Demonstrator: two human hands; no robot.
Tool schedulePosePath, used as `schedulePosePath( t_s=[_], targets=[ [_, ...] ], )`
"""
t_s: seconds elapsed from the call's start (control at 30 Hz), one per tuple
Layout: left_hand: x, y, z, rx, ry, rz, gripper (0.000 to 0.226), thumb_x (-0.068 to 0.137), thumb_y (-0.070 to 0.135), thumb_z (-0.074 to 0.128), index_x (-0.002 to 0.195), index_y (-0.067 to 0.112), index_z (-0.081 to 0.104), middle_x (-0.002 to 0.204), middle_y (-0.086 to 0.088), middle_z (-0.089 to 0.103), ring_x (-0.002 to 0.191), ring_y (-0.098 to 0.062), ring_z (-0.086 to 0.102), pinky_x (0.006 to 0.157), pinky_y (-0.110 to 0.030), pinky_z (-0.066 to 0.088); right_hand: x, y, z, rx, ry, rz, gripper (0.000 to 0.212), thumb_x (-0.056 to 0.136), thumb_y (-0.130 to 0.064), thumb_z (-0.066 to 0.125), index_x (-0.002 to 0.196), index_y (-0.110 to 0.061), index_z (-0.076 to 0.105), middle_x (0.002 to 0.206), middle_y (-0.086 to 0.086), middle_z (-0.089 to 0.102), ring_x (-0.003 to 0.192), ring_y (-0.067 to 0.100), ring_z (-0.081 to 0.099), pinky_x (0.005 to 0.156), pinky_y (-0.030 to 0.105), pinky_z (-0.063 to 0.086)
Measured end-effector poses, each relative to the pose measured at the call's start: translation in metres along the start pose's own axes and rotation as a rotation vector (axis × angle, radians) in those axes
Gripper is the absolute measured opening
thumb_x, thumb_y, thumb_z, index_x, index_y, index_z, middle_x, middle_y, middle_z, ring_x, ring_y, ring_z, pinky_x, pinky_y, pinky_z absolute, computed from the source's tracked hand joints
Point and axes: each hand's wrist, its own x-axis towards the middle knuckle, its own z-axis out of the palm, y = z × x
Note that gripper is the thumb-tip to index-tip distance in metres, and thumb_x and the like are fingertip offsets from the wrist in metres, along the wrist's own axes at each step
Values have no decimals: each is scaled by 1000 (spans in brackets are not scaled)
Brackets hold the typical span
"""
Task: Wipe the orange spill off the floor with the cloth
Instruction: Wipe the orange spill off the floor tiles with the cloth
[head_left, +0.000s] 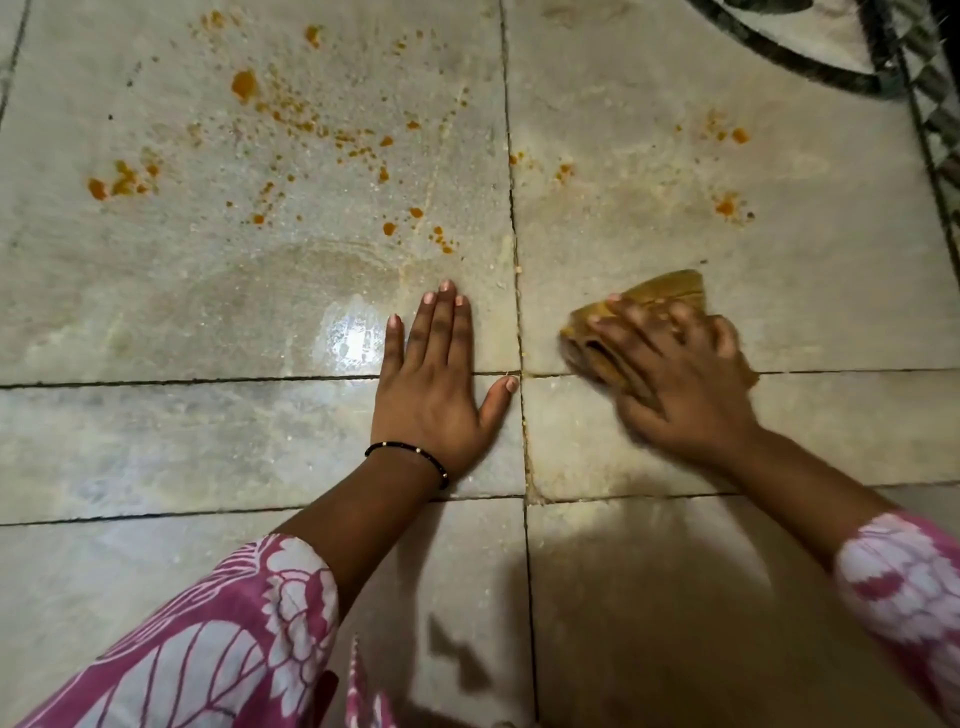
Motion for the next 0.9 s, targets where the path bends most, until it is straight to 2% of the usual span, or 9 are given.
schedulePosePath(
  t_s=[0.13, 0.27, 0.4, 0.5, 0.6, 0.7, 0.8, 0.9],
  targets=[
    [-1, 2, -2, 6, -20, -7, 81, 91, 62, 17, 151, 7, 7, 160, -9, 3, 147, -20, -3, 118, -44, -3, 21, 60, -6, -65, 8, 136, 68, 78, -55, 33, 142, -33, 29, 148, 5, 36, 119, 38, 37, 88, 49, 29],
    [0, 3, -5, 17, -28, -5, 81, 91, 62, 17, 151, 7, 7, 160, -9, 4, 147, -19, -3, 118, -43, -3, 86, 41, -15, -2, 20, 342, 71, 79, -55, 29, 147, -36, 15, 154, 5, 23, 130, 42, 26, 100, 60, 23],
    [0, 3, -6, 28, -38, -8, 81, 91, 62, 18, 151, 7, 9, 160, -9, 5, 147, -20, 0, 117, -43, -3, 96, -24, -14, -24, -33, 167, 76, 78, -56, 24, 149, -38, 4, 157, 3, 16, 136, 40, 20, 104, 62, 16],
    [0, 1, -7, 22, -57, 7, 83, 89, 64, 14, 151, 9, 6, 160, -8, 2, 147, -19, -3, 116, -40, -8, 56, -28, -5, -33, 27, -27, 72, 79, -54, 32, 148, -38, 17, 153, 0, 29, 129, 37, 31, 99, 58, 23],
    [1, -7, -11, 22, -52, 22, 85, 87, 65, 10, 151, 11, 2, 160, -6, -3, 146, -17, -7, 111, -36, -22, 20, 16, -4, -72, 16, -234, 72, 74, -52, 39, 143, -32, 33, 148, 1, 41, 118, 34, 41, 91, 49, 29],
    [-3, -32, -25, 76, 0, -59, 86, 85, 66, 6, 151, 11, 10, 160, -6, 4, 147, -20, -1, 107, -39, -29, 32, 53, -8, -124, 21, -203, 71, 72, -51, 39, 139, -28, 36, 142, 8, 46, 112, 37, 44, 86, 46, 31],
    [-11, -70, -35, 108, 20, -144, 88, 85, 68, 8, 151, 11, 12, 159, -6, 5, 147, -20, 1, 107, -40, -27, 64, 40, -13, -111, 6, -118, 73, 72, -51, 38, 141, -27, 33, 142, 13, 42, 117, 40, 39, 88, 51, 29],
    [-18, -85, -31, 119, 7, -196, 89, 86, 69, 16, 151, 9, 8, 160, -8, 2, 147, -21, 1, 111, -43, -21, 82, -25, -10, -89, 50, -313, 77, 71, -56, 39, 142, -27, 31, 143, 14, 41, 122, 40, 36, 91, 59, 29]
  ],
)
